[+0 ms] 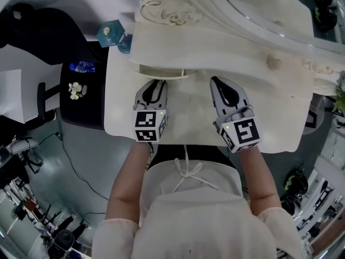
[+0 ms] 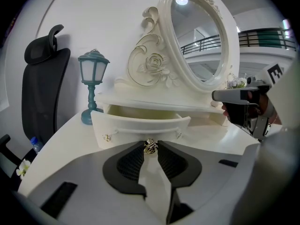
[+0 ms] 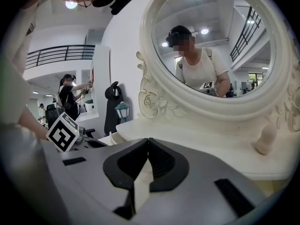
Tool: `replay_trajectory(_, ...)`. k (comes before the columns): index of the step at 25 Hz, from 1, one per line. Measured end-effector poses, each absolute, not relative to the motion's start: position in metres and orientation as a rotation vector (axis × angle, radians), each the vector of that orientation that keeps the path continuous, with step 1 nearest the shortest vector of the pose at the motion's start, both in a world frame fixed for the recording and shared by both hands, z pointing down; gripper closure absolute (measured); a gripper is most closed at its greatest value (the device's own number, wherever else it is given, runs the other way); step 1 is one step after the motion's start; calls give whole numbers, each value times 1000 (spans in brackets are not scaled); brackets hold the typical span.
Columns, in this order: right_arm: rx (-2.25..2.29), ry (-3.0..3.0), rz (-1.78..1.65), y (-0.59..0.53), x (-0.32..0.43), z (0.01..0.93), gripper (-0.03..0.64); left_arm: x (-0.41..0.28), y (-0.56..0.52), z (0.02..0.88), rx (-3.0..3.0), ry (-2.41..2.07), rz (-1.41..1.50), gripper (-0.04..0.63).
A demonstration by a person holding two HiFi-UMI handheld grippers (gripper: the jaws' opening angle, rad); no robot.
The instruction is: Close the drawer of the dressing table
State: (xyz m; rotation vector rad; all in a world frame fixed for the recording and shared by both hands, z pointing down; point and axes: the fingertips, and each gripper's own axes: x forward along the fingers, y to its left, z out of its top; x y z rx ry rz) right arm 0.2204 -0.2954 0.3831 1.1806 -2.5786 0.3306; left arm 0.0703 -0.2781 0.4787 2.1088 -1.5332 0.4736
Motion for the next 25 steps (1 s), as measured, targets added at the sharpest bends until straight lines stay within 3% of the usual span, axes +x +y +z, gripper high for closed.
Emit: replay_trajectory(25, 1059, -2583, 262, -302, 207, 382, 611, 69, -326, 477, 2124, -1537, 470, 492)
